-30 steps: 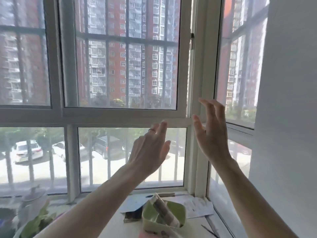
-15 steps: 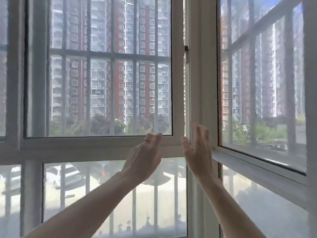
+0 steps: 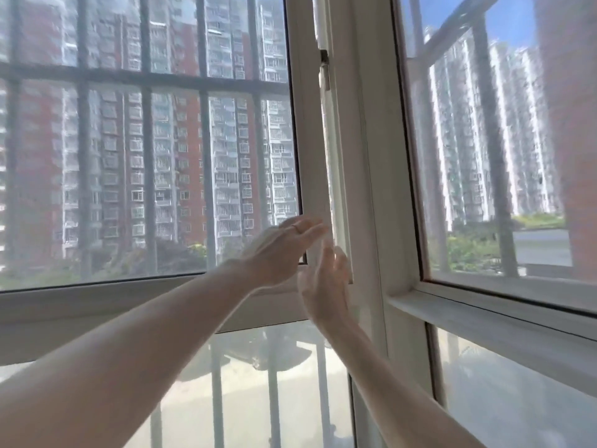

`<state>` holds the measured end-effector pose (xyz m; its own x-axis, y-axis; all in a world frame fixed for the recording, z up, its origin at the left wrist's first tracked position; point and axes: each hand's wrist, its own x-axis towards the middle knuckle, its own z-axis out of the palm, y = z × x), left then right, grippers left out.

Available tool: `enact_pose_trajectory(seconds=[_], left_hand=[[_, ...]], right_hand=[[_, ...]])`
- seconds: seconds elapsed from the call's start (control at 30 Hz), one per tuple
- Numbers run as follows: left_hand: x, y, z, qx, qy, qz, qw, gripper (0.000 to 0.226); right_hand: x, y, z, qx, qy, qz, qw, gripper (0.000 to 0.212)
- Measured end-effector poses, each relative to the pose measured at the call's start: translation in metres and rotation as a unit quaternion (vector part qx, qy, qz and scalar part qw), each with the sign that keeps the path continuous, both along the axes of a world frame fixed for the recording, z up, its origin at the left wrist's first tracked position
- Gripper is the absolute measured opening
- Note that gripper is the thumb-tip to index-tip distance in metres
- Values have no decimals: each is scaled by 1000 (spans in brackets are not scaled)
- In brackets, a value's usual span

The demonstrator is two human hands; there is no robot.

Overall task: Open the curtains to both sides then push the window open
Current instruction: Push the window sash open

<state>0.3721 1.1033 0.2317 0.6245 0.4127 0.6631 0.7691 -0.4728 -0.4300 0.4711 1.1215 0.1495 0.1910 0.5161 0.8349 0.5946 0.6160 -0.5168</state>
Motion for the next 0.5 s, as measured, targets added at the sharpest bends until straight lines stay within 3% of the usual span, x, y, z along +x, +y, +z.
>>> enact_pose_trajectory(seconds=[0.17, 0.33, 0.4, 0.43, 0.5], left_hand=[[13, 32, 19, -10, 103, 112, 988, 83], [26, 40, 25, -24, 126, 147, 981, 64], [29, 40, 22, -52, 82, 141, 985, 53], [30, 37, 22, -63, 69, 140, 986, 62], [30, 35, 18, -32, 103, 156, 982, 52]], right_hand=[[-2, 37, -3, -12, -39, 3, 999, 88], [-3, 46, -9, -11, -55, -11, 998, 95], [-6, 48, -10, -10, -39, -23, 999, 90], [-7, 49, -10, -7, -25, -30, 999, 87], [-10, 51, -10, 3, -4, -53, 999, 80]])
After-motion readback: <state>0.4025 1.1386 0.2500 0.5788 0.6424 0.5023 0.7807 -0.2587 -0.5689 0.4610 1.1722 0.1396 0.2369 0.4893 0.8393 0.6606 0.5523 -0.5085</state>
